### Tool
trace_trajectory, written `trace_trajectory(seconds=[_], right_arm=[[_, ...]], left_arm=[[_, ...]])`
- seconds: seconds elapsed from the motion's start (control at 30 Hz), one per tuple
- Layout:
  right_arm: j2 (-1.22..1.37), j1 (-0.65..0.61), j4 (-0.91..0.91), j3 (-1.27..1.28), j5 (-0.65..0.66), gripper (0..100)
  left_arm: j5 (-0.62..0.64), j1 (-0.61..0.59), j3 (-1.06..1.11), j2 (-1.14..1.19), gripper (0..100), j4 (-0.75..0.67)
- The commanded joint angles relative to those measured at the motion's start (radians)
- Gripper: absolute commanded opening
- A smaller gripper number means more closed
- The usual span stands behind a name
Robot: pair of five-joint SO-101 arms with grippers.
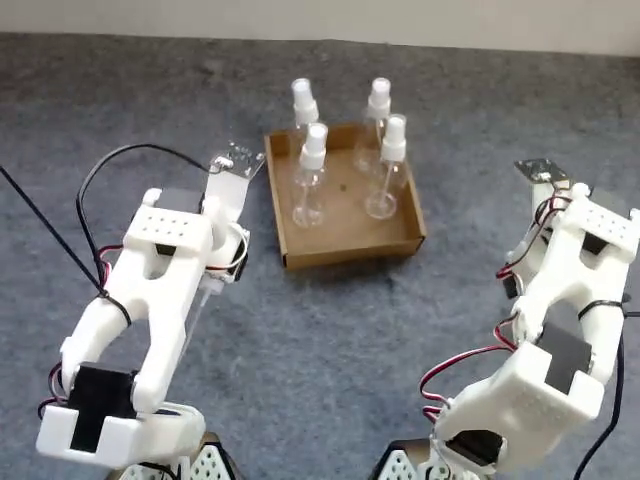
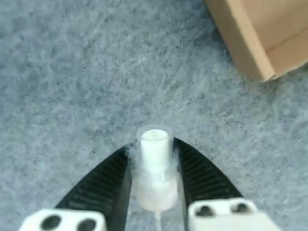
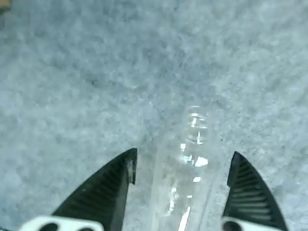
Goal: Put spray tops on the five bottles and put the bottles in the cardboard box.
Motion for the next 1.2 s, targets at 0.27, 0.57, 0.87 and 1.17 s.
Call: trace_trajectory(seconds=[0.27,0.57,0.87,1.17], right_arm=[[0.002,0.087,0.01,-0.047,0.081,24.2],[0.097,0.082,0.01,-0.054,0.075,24.2],[0.104,0.073,0.008,-0.056,0.028,6.1],[-0.186,-0.008,0.067,-0.14,-0.071,0.5]], left_arm=[[0.012,0.013,-0.005,-0.042,1,-0.012],[0.012,0.013,-0.005,-0.042,1,-0.012],[0.012,0.013,-0.005,-0.042,1,-0.012],[0.025,0.004,-0.102,-0.119,0,0.018]])
